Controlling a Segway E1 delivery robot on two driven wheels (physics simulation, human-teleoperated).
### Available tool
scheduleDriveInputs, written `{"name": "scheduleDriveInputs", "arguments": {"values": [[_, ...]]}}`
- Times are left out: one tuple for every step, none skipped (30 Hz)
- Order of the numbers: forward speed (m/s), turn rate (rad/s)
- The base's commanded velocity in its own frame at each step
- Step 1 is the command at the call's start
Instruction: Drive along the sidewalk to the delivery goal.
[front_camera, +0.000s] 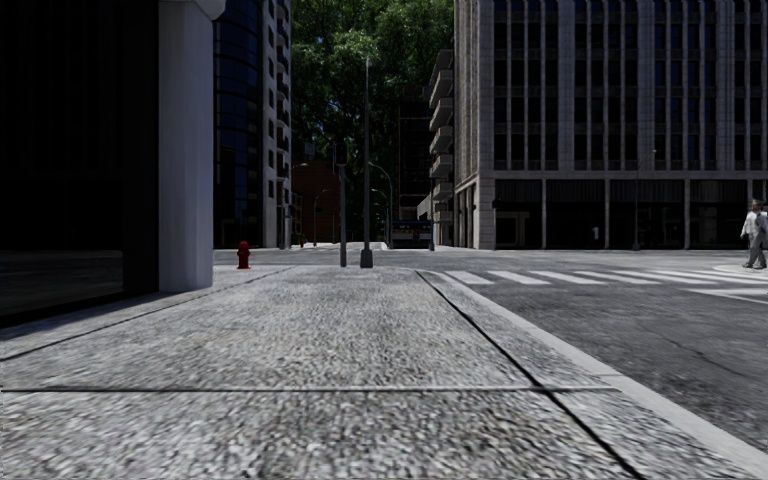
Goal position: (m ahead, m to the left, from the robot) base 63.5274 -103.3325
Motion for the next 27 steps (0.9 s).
{"name": "scheduleDriveInputs", "arguments": {"values": [[2.0, 0.0], [2.0, 0.0], [2.0, 0.0], [2.0, 0.0], [2.0, 0.0], [2.0, 0.0], [2.0, 0.0], [2.0, 0.0], [2.0, 0.0], [2.0, 0.0], [2.0, 0.0], [2.0, 0.0], [2.0, 0.0], [2.0, 0.0], [2.0, 0.0], [2.0, 0.0], [2.0, 0.0], [2.0, 0.0], [2.0, 0.0], [2.0, 0.0], [2.0, 0.0], [2.0, 0.0], [2.0, 0.0], [2.0, 0.0], [2.0, 0.0], [2.0, 0.0], [2.0, 0.0]]}}
